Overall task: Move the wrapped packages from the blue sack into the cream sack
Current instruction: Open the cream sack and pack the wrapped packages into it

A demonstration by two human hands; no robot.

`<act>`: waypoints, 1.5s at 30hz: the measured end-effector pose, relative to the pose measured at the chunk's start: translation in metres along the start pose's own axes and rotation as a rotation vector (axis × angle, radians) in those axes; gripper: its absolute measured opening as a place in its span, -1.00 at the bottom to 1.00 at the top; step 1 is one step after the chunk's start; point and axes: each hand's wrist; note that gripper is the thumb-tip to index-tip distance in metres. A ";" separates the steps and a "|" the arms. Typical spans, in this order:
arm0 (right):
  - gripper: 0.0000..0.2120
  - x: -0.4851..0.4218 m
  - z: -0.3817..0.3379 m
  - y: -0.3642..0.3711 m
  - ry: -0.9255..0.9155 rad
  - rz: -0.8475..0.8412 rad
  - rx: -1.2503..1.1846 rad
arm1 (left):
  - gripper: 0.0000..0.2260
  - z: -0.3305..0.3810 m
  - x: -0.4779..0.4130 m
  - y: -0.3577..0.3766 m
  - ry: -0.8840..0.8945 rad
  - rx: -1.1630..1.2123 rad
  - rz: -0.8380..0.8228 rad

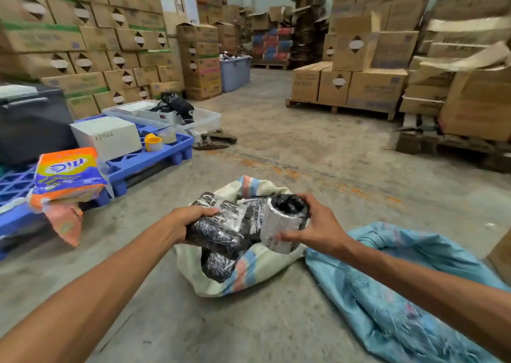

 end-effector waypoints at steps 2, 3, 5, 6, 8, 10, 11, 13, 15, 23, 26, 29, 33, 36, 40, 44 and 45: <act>-0.21 -0.011 0.007 0.013 0.047 0.004 -0.037 | -0.73 -0.010 -0.011 0.003 -0.022 0.048 -0.047; -0.21 -0.018 0.012 0.021 0.066 0.005 -0.041 | -0.73 -0.014 -0.022 0.003 -0.035 0.090 -0.063; -0.20 -0.028 0.024 0.032 0.089 0.011 -0.038 | -0.64 -0.022 -0.042 0.009 -0.078 0.153 -0.125; -0.19 -0.034 0.030 0.036 0.097 0.012 -0.036 | -0.61 -0.025 -0.052 0.011 -0.101 0.176 -0.143; -0.14 -0.041 0.040 0.042 0.119 0.011 -0.029 | -0.58 -0.030 -0.067 0.017 -0.136 0.214 -0.138; -0.12 -0.051 0.052 0.047 0.144 0.018 -0.030 | -0.57 -0.034 -0.087 0.020 -0.153 0.251 -0.155; -0.13 -0.056 0.058 0.050 0.158 0.025 -0.032 | -0.56 -0.034 -0.098 0.020 -0.155 0.272 -0.145; -0.17 -0.064 0.063 0.053 0.174 0.040 -0.040 | -0.60 -0.032 -0.114 0.016 -0.135 0.316 -0.130; -0.19 -0.072 0.071 0.058 0.188 0.034 -0.042 | -0.71 -0.028 -0.129 0.010 -0.119 0.376 -0.089; -0.18 -0.107 0.071 0.083 0.143 0.093 0.011 | -0.48 -0.033 -0.180 0.002 -0.062 0.674 0.235; -0.22 -0.127 0.066 0.098 0.073 0.083 0.105 | -0.35 -0.039 -0.189 0.002 -0.024 0.574 0.366; -0.29 -0.148 0.064 0.115 0.102 0.053 0.143 | -0.27 -0.044 -0.199 -0.004 0.047 0.257 0.539; -0.23 -0.180 0.066 0.134 0.333 -0.096 0.040 | -0.33 -0.046 -0.204 -0.006 0.141 -0.165 0.676; -0.24 -0.185 0.062 0.148 0.362 -0.261 0.127 | -0.28 -0.061 -0.218 -0.007 0.175 -0.365 0.701; -0.13 -0.173 0.071 0.173 0.236 -0.237 0.323 | -0.30 -0.061 -0.226 -0.008 0.181 -0.427 0.683; -0.14 -0.171 0.073 0.173 0.151 -0.343 0.384 | -0.26 -0.060 -0.237 -0.018 0.140 -0.465 0.609; -0.12 -0.169 0.072 0.170 0.132 -0.406 0.417 | -0.25 -0.060 -0.238 -0.021 0.137 -0.482 0.586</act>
Point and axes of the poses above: each hand's wrist, its own x-axis away from the middle knuckle, its own y-axis out of the palm, z = x × y, and after that the axes turned 1 degree about -x, right-handed
